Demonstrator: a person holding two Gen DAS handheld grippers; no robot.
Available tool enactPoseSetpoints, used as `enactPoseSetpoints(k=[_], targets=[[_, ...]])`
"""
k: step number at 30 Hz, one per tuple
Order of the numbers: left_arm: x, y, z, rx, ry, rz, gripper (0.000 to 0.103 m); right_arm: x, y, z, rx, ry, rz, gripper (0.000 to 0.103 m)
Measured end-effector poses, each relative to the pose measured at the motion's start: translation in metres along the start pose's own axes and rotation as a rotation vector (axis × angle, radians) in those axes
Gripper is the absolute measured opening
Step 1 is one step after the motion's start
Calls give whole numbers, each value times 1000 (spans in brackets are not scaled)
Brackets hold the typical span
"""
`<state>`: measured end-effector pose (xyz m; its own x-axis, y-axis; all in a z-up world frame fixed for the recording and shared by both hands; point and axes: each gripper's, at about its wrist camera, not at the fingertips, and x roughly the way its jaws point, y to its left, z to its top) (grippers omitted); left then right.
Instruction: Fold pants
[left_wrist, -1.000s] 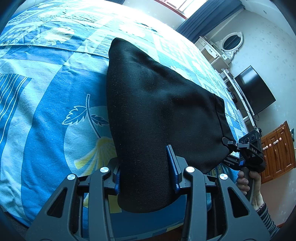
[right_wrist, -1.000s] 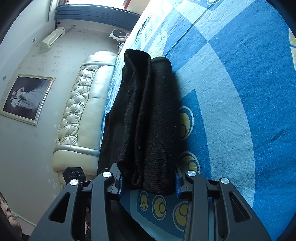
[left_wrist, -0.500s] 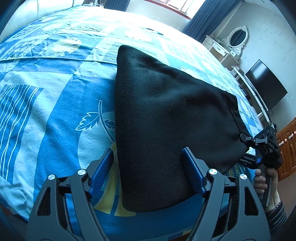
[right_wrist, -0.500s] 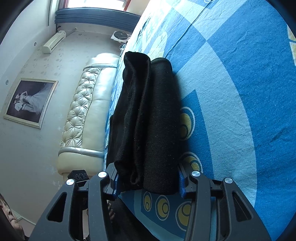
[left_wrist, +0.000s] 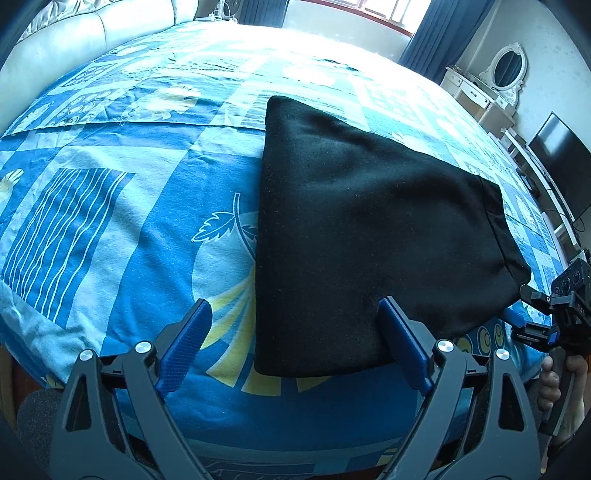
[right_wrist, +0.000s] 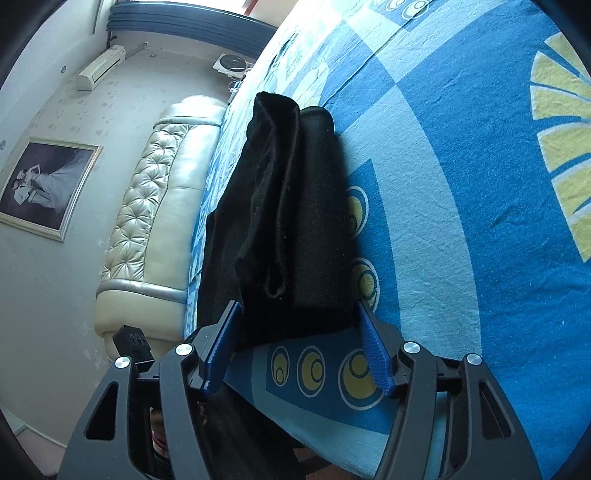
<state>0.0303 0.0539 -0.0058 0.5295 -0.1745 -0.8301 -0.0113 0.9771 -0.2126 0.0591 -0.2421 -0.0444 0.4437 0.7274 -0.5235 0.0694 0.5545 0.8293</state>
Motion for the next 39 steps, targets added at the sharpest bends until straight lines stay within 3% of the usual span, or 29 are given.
enactPoseSetpoints(k=[5, 19, 31, 39], targets=[[-6, -12, -8, 17, -7, 45, 91, -2, 2, -9, -25, 4, -29, 68], [-17, -25, -23, 44, -33, 110, 91, 1, 14, -19, -84, -19, -130, 72], [-24, -35, -26, 103, -80, 175, 93, 17, 44, -34, -239, -59, -345, 77], [-25, -35, -27, 83, -75, 181, 93, 16, 44, -31, -253, -67, -376, 78]])
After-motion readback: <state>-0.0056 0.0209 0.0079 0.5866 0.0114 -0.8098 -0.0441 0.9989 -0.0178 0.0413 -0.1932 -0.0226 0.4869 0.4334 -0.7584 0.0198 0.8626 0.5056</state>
